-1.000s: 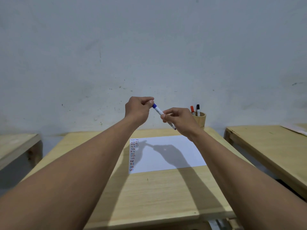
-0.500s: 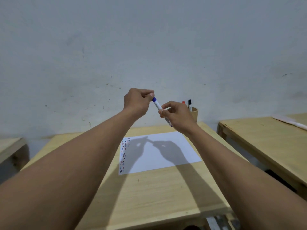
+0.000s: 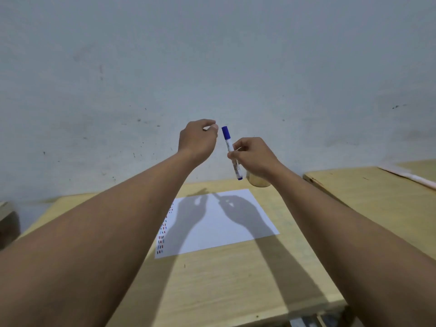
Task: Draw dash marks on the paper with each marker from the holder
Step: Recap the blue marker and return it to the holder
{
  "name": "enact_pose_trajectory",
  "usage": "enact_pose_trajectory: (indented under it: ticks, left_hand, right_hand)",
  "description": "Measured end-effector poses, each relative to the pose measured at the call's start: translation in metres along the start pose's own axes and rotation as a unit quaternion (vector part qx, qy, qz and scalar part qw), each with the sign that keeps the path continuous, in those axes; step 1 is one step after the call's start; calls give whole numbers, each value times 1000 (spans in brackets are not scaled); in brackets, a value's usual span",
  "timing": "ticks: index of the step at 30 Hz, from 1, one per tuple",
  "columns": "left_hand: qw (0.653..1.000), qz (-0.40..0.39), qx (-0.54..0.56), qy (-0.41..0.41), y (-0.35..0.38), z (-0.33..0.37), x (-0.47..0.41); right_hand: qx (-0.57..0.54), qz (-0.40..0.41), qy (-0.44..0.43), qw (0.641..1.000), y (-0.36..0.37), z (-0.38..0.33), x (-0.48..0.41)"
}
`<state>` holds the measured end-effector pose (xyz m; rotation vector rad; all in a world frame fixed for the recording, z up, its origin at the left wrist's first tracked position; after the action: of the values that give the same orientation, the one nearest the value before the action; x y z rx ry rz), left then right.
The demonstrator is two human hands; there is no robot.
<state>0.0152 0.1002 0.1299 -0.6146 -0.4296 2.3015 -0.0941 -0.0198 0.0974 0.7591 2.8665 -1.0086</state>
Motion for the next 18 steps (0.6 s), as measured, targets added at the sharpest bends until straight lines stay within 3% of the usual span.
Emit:
enact_pose_trajectory:
  ticks: [6, 18]
  left_hand:
    - [998, -21, -42, -32, 32, -22, -12]
    - [985, -152, -21, -77, 142, -68, -63]
  right_hand:
    - [30, 30, 2, 999, -35, 9, -18]
    - [71, 149, 12, 986, -94, 55, -63]
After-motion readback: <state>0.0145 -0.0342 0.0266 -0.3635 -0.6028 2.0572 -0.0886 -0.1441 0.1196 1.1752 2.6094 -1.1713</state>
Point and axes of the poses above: each hand's wrist, its own x-axis away from the middle knuckle, its own y-axis out of the palm, z = x × y, the point moved 4 cm from there along -x, towards the middle knuckle, and after that the axes turned 15 degrees about -z, right-handed, at the moved point
